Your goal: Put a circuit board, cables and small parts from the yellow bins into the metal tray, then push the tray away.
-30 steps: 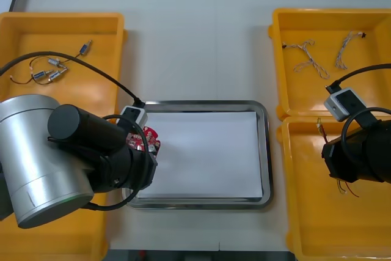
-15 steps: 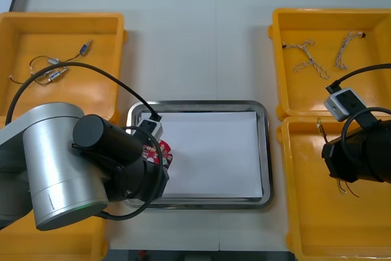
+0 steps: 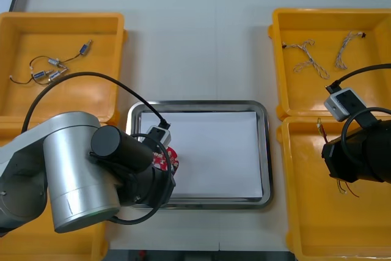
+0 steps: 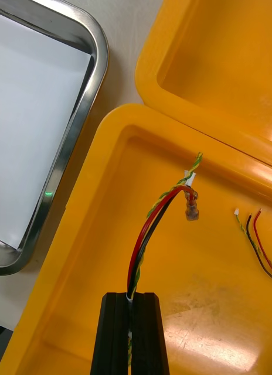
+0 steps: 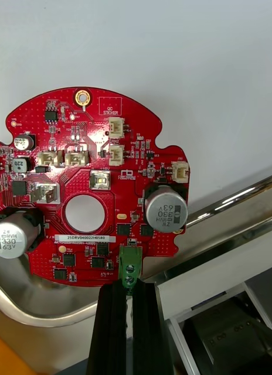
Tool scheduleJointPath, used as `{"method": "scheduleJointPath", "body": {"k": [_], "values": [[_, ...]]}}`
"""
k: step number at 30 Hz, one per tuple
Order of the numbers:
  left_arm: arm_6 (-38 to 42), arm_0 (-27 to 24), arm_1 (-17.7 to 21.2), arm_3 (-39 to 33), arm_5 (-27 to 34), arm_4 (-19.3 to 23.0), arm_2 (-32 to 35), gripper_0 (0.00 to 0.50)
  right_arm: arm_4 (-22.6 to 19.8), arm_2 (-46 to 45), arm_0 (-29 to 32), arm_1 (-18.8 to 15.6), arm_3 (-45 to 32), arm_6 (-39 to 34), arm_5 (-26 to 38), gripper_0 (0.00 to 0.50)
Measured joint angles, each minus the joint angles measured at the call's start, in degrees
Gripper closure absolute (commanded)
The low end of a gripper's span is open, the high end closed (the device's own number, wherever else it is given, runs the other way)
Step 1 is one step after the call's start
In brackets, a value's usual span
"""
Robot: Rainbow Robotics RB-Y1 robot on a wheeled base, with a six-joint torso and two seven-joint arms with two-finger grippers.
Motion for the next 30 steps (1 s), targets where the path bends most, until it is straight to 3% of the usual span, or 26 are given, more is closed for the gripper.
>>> {"method": "scheduleJointPath", "body": {"k": [18,30], "values": [[0.0,0.0,0.0,4.0,-3.2,-6.0,-4.5,0.5,0.0,0.0,0.0,0.0,0.0,0.0,0.0,0.5],[0.0,0.0,0.0,5.9,-5.1,-6.2,-4.9,0.5,0.0,0.0,0.0,0.0,0.0,0.0,0.0,0.5]]}}
